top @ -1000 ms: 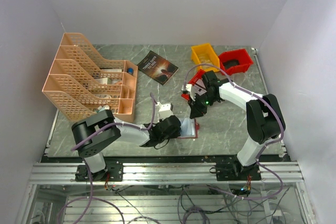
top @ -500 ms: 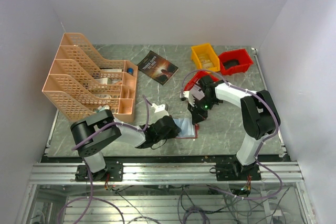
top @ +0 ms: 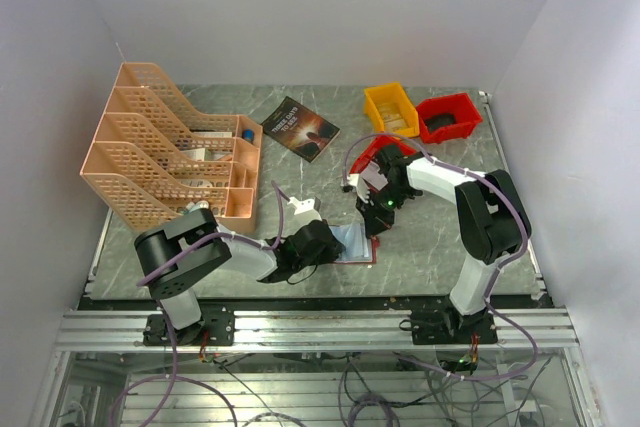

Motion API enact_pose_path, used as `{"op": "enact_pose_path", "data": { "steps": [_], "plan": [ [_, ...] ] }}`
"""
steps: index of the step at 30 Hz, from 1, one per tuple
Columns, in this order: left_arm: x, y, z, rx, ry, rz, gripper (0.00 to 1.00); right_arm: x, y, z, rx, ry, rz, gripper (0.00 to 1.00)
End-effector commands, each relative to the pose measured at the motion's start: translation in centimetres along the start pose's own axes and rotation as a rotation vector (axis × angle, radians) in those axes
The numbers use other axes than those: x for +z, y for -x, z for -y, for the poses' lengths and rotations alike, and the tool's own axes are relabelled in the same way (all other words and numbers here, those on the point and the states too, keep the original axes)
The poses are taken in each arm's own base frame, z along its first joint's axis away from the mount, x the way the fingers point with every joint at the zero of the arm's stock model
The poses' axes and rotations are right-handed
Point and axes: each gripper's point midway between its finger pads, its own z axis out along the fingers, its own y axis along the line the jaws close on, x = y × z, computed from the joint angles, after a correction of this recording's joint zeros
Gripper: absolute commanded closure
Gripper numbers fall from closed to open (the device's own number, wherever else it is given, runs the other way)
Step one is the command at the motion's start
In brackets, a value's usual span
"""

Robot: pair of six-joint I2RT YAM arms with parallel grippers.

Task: Put the credit cards into the card holder
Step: Open the card holder at the center of the board.

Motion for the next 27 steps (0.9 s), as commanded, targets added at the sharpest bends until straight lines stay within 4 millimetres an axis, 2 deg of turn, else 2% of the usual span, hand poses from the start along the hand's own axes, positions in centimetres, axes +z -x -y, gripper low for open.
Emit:
{"op": "enact_pose_path", "data": {
  "steps": [1, 18, 27],
  "plan": [
    [0.2, -0.4, -0.4, -0.001, -0.009, -0.011, 0.93, -0.2, 0.8, 0.0, -0.039, -0.012, 0.013, 1.00],
    [0.3, -0.7, -1.0, -0.010, -0.006, -0.014, 0.93, -1.4, 1.0, -0.1, -0.074, -0.040, 0.021, 0.99],
    [0.4, -0.8, -1.0, -0.014, -0.010, -0.015, 0.93, -0.7, 0.7, 0.0, -0.050, -0.026, 0.013, 0.99]
  ]
}}
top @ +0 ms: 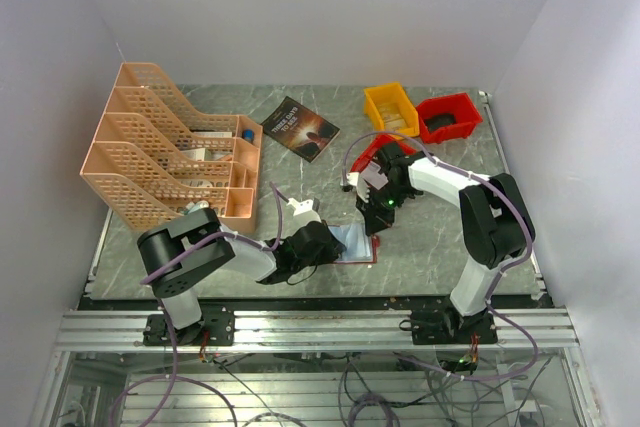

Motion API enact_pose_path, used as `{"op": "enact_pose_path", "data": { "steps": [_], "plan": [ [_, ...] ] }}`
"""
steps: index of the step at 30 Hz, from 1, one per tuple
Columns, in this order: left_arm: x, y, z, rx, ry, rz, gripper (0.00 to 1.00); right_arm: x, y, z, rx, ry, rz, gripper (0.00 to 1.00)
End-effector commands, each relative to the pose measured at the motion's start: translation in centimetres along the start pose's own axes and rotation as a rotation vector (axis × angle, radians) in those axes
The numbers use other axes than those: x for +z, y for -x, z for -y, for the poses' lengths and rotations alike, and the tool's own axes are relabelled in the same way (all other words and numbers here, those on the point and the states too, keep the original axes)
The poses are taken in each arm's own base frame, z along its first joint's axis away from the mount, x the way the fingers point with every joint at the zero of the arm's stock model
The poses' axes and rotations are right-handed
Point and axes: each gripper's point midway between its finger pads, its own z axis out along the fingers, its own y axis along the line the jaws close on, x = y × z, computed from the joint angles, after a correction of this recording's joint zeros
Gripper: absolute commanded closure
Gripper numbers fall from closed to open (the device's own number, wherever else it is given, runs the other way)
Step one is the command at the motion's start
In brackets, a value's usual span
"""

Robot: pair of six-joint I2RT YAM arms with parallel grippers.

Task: Put the credit cards into the card holder
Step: Open the card holder at the center of the board.

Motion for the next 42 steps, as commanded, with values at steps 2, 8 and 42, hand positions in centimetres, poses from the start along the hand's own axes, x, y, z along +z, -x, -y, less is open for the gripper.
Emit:
{"op": "enact_pose_path", "data": {
  "steps": [2, 8, 42],
  "plan": [
    [0.2, -0.6, -1.1, 0.004, 0.017, -0.018, 0.93, 0.2, 0.1, 0.0, 0.002, 0.004, 0.003, 0.99],
    [0.3, -0.7, -1.0, 0.002, 0.009, -0.019, 0.93, 0.7, 0.1, -0.2, 0.004, 0.015, -0.003, 0.99],
    [-1.8, 1.4, 1.0, 0.035, -0.088, 0.037, 0.47, 2.5, 4.3, -1.9, 0.071, 0.141, 0.161, 0.97]
  ]
}}
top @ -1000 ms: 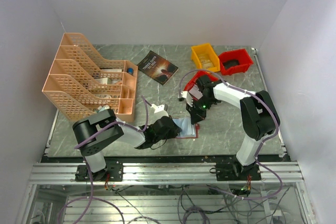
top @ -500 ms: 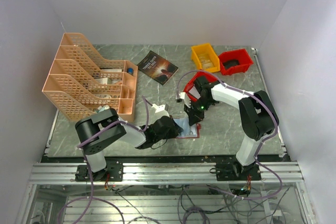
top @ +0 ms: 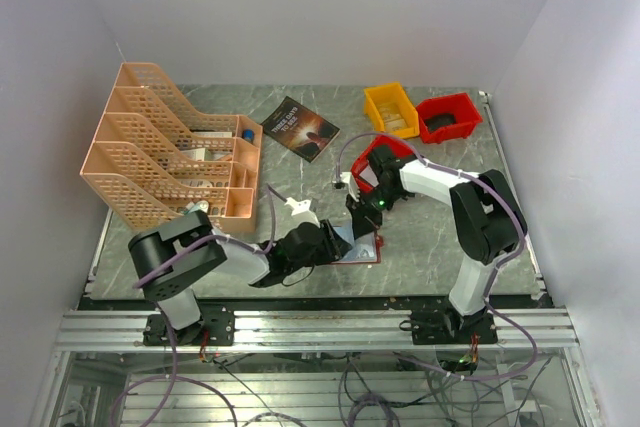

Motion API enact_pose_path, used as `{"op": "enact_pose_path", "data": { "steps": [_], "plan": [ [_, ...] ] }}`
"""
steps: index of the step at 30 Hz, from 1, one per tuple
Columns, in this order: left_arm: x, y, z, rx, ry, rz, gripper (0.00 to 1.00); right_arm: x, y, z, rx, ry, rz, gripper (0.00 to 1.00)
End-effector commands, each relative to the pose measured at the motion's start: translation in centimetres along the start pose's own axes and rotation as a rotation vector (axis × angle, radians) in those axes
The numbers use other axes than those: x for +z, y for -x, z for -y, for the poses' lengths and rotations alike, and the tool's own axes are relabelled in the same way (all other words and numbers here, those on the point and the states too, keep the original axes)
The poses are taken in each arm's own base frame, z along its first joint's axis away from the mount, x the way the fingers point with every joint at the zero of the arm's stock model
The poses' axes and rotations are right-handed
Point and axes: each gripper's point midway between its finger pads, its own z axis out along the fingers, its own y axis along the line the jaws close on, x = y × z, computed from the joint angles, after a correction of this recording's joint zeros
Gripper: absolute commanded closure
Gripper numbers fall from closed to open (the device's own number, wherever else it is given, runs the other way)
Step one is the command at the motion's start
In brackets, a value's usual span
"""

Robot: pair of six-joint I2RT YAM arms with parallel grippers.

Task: Put the credit cards into the card holder
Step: Open the card holder at the center of the board.

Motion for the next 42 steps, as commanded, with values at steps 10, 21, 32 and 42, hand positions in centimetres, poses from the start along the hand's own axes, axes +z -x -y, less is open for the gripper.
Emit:
{"op": "enact_pose_path", "data": {
  "steps": [10, 21, 32, 42],
  "plan": [
    [-4.1, 3.5, -0.7, 0.083, 0.060, 0.102, 0.39, 1.5, 2.5, -0.8, 0.064, 0.111, 0.130, 0.96],
    [-8.0, 6.4, 1.2, 0.145, -0.010, 0.184, 0.39, 4.3, 2.6, -1.5, 0.090, 0.112, 0.068, 0.94],
    [-6.9, 4.3, 4.7, 0.129, -0.257, 0.131, 0.63, 2.5, 4.8, -4.9, -0.010, 0.288, 0.142, 0.90],
    [-2.3, 1.8, 2.4, 0.230, -0.107, 0.013, 0.80, -2.9, 4.9, -2.1, -0.066, 0.138, 0.204, 0.90]
  ]
}}
